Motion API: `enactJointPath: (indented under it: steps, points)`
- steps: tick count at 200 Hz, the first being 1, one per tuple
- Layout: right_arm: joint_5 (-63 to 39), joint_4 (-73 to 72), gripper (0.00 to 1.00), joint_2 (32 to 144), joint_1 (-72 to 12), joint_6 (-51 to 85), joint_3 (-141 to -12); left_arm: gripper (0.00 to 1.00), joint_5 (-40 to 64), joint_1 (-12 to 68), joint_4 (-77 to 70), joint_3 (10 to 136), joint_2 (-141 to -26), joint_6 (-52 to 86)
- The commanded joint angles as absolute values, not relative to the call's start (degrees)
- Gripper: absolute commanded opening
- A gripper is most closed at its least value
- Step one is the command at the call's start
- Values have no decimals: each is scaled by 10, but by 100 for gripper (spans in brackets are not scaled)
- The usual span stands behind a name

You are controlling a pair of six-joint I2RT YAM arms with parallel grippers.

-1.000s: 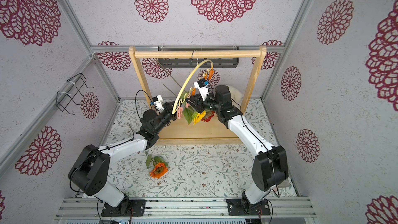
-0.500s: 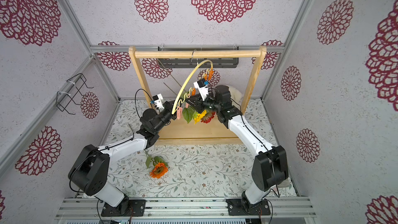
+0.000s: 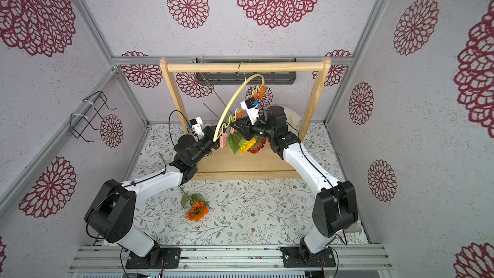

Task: Dry the flowers on a clothes hanger
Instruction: Clamp the flower onto the hanger.

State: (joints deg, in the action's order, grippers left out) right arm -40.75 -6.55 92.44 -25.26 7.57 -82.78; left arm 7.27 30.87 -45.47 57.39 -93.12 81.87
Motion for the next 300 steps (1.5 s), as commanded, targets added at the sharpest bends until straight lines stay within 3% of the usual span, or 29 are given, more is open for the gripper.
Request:
enactJointPath:
  steps: [1,136,177,248,300]
  points:
    - [-412,-61,24,914,-255,80,-833,0,88,317,-462,585,-926,811]
    - [-406,-70,51,896,-256,82,-818,3,97,316,-465,592,-928,814]
    - [-401,-69,58,884,-255,82,-807,28,97,312,-477,588,-927,813]
    - [-395,-71,63,853,-246,87,-784,52,92,298,-447,576,-898,773]
    - [-392,-74,67,801,-229,89,-746,81,95,274,-400,552,-858,729]
